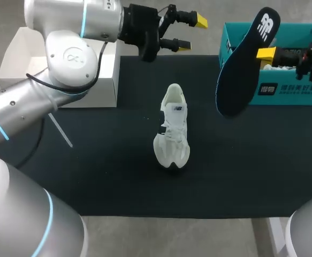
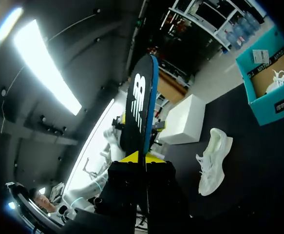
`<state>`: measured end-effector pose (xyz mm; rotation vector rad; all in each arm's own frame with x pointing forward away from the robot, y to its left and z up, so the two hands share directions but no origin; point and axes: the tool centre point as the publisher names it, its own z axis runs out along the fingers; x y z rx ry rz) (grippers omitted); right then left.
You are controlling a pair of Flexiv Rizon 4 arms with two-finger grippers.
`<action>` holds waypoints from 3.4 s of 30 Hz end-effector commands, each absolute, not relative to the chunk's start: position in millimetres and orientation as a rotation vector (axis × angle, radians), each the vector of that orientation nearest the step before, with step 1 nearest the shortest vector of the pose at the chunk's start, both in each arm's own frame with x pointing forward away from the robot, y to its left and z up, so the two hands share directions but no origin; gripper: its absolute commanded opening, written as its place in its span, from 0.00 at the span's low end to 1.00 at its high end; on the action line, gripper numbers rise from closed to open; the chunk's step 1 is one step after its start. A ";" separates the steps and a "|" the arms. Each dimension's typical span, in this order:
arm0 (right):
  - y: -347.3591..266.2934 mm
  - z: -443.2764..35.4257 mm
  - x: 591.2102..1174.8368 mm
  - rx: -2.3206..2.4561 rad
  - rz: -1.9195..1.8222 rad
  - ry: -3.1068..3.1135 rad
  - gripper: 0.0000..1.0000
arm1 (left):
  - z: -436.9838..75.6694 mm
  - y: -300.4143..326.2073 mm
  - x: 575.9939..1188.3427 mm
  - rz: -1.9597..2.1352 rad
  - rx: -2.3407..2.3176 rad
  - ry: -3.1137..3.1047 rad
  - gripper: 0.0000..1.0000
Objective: Take the shoe out of the shoebox, open the shoe tongue, remove and reinsert the insole, then place the shoe into the shoebox
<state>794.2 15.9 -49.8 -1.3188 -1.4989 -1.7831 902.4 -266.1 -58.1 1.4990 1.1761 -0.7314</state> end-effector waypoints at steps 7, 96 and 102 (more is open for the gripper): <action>17.8 -46.6 851.9 -1.209 -1.592 -1.595 0.00 | -56.5 -263.4 885.5 -0.859 1.431 1.074 1.00; 38.4 -16.2 872.4 -1.355 -1.481 -1.730 1.00 | -89.8 -292.9 875.1 -0.988 1.187 1.139 0.00; 38.4 -16.2 872.4 -1.355 -1.481 -1.730 1.00 | -88.0 -289.8 876.4 -1.000 1.195 1.143 0.00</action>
